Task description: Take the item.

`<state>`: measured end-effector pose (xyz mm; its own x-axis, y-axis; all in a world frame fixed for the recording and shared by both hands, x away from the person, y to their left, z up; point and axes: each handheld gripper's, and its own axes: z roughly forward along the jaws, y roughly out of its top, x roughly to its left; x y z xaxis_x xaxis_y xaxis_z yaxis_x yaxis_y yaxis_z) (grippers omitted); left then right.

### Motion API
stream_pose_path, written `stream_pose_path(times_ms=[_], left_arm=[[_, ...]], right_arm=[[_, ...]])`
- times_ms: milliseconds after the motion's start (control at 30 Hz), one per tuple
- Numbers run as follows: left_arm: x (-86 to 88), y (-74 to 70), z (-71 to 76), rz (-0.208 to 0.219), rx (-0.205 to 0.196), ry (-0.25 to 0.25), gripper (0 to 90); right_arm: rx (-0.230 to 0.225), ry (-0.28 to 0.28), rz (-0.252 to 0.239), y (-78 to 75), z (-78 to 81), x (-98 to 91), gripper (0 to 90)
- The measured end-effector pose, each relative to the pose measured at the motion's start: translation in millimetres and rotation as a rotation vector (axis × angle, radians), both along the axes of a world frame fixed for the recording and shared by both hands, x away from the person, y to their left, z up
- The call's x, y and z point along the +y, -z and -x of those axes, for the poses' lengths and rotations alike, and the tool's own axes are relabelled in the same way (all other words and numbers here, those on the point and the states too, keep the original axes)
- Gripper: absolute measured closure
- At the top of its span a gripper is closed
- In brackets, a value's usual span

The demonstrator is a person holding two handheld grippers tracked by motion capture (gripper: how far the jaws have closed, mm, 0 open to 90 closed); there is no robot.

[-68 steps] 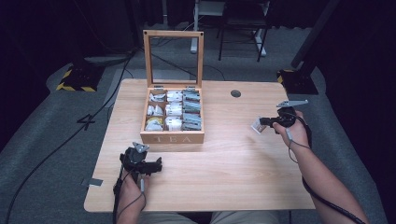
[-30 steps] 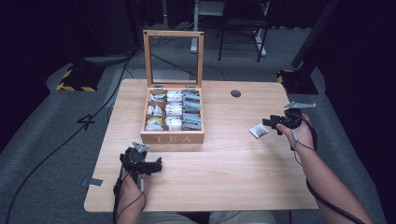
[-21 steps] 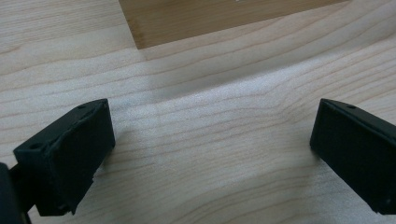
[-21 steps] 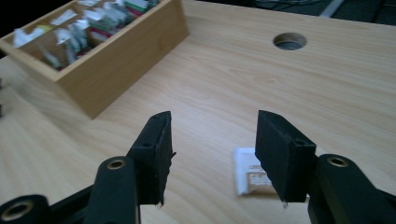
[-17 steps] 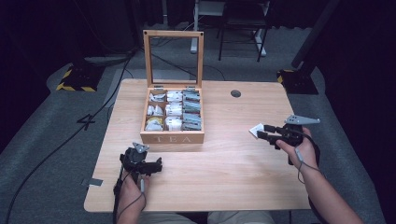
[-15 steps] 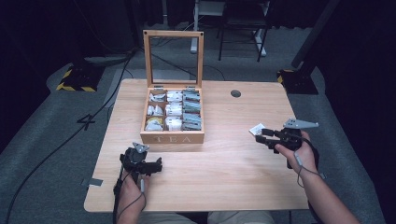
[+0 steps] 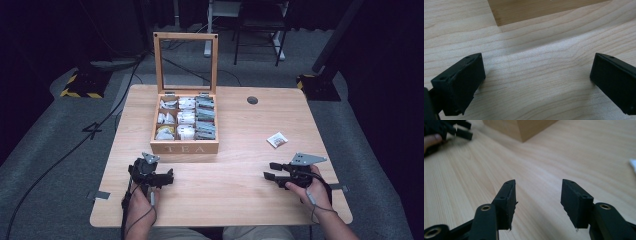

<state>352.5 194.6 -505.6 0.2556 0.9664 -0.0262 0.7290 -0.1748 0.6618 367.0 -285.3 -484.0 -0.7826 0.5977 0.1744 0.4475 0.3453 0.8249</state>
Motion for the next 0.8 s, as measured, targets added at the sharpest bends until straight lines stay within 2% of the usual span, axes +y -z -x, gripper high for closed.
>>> stream_pose_path(times_ms=[33, 133, 233, 300, 400, 467, 500, 533, 800], left_arm=[[0.0, 0.0, 0.0, 0.000, 0.000, 0.000, 0.3], [0.0, 0.0, 0.0, 0.000, 0.000, 0.000, 0.3], [0.0, 0.0, 0.0, 0.000, 0.000, 0.000, 0.2], [0.0, -0.1, -0.1, -0.001, 0.001, -0.001, 0.2], [-0.1, -0.1, -0.3, -0.002, -0.001, -0.002, 0.2], [0.0, -0.1, -0.3, -0.002, -0.001, -0.001, 0.3], [0.1, -0.1, -0.3, -0.003, 0.000, 0.000, 0.2], [0.0, 0.0, -0.3, -0.002, -0.001, -0.001, 0.2], [-0.3, 0.0, 0.0, 0.001, 0.002, -0.001, 0.2]], right_arm=[[0.005, -0.009, 0.018, 3.2, 1.5, 2.1, 47.2], [0.032, -0.026, 0.029, 9.7, 3.3, 7.3, 47.6], [0.035, -0.038, 0.069, 15.6, 3.8, 12.0, 47.4], [0.019, -0.049, 0.118, 18.9, 4.8, 15.3, 46.5], [-0.020, -0.052, 0.164, 18.7, 5.9, 18.9, 44.9], [-0.032, -0.051, 0.175, 18.9, 6.4, 20.7, 43.1], [-0.038, -0.052, 0.181, 19.1, 6.4, 21.6, 41.1], [-0.065, -0.060, 0.224, 19.6, 6.8, 26.2, 29.8], [-0.053, -0.060, 0.226, 20.2, 3.8, 28.0, 24.5]])
